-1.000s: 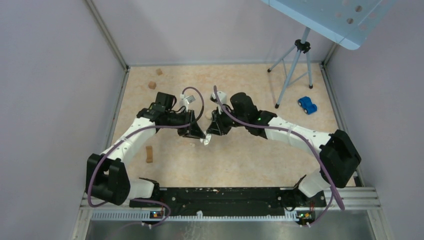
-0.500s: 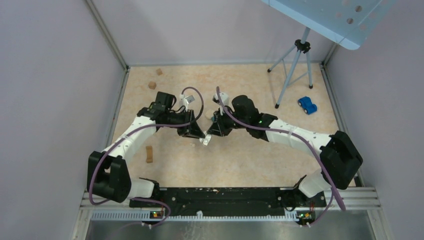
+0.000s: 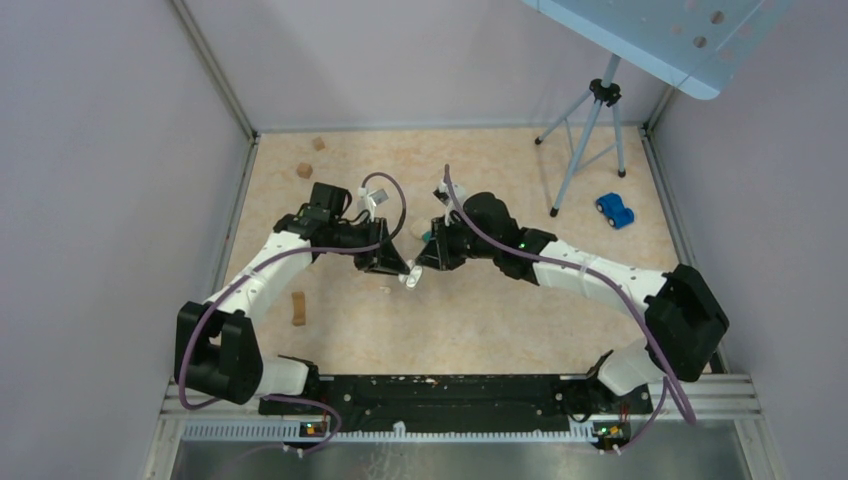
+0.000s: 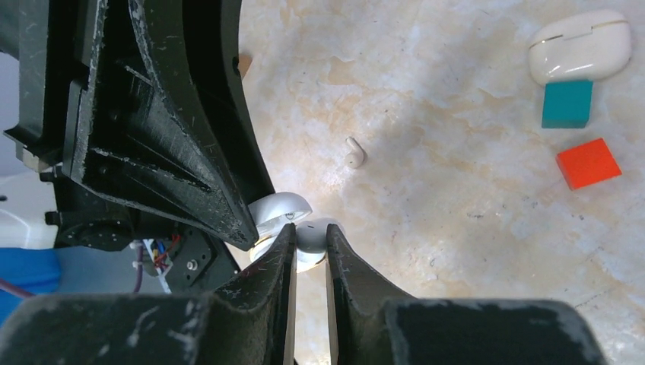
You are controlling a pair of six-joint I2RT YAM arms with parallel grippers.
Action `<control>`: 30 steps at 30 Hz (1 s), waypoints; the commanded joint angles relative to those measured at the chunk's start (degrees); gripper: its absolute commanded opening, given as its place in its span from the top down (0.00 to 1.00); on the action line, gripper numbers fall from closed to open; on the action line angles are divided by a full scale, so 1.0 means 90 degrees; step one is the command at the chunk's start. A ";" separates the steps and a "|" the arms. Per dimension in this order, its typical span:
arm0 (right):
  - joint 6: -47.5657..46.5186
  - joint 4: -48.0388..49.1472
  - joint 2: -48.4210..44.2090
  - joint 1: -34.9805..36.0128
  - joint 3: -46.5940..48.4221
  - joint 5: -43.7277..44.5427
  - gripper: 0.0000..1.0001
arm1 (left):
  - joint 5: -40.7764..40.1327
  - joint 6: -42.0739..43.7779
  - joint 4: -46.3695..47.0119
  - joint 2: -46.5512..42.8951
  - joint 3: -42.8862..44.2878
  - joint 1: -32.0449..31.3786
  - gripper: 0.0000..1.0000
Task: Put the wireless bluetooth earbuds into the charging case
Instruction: Adjust the right earbud in the right side groove of the charging case, then place the charging case with the earbuds at the center of the board.
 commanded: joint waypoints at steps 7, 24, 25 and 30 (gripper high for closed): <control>0.1771 0.0201 -0.0461 0.0145 -0.0175 0.0601 1.00 | -0.0028 -0.0087 0.0309 0.0025 0.0288 0.0090 1.00; 0.2367 0.0532 -0.0260 0.0526 -0.0282 0.1099 1.00 | -0.0178 -0.0108 0.0305 -0.0166 0.0194 0.0091 1.00; 0.2364 0.0536 -0.0244 0.0532 -0.0280 0.1091 1.00 | -0.0171 -0.0115 0.0309 -0.0174 0.0191 0.0090 1.00; 0.2418 0.0779 -0.0382 0.0531 -0.0418 0.1015 1.00 | -0.0205 -0.0080 0.0295 -0.0195 0.0190 0.0090 1.00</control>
